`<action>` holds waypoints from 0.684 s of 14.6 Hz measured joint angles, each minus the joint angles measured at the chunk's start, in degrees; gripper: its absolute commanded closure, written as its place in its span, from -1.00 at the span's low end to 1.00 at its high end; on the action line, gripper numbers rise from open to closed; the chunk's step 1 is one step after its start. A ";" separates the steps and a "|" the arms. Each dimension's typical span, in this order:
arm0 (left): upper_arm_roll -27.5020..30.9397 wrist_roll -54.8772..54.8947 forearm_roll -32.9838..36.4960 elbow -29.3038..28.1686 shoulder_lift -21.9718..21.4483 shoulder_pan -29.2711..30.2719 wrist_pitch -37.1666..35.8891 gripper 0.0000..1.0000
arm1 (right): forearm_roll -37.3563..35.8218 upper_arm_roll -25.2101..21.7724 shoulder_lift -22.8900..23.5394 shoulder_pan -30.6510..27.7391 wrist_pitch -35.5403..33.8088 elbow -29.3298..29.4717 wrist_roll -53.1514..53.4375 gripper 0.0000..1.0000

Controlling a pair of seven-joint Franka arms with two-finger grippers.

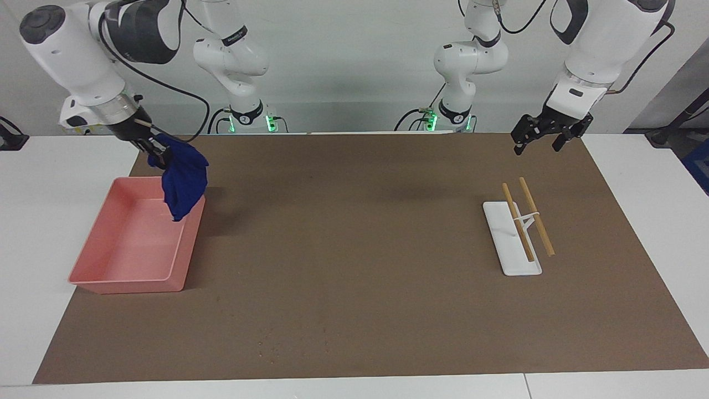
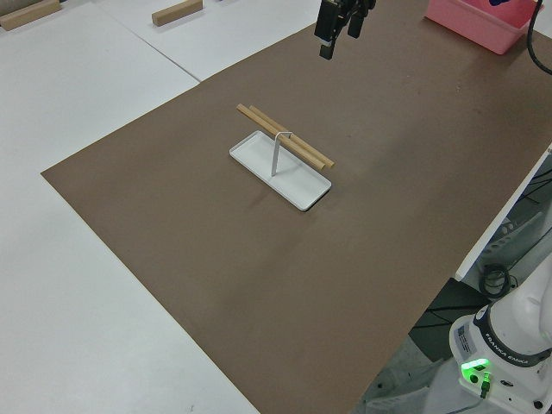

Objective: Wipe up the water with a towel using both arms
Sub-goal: 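Carry the towel into the pink bin with the right gripper, then open the right gripper to release the towel in the bin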

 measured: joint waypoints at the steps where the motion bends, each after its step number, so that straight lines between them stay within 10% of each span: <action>1: 0.00 0.00 0.00 0.00 0.00 0.00 0.00 -1.00 | -0.04 0.03 1.35 -0.68 2.50 -0.89 -1.51 1.00; 7: 0.00 0.00 0.00 0.00 0.00 0.00 0.00 -1.00 | -0.08 0.04 10.80 -2.62 12.92 -4.54 -6.31 0.96; 10: 0.00 0.00 0.00 0.00 0.00 0.00 0.00 -1.00 | -0.08 0.32 9.61 -2.59 12.80 -8.12 -6.31 -0.57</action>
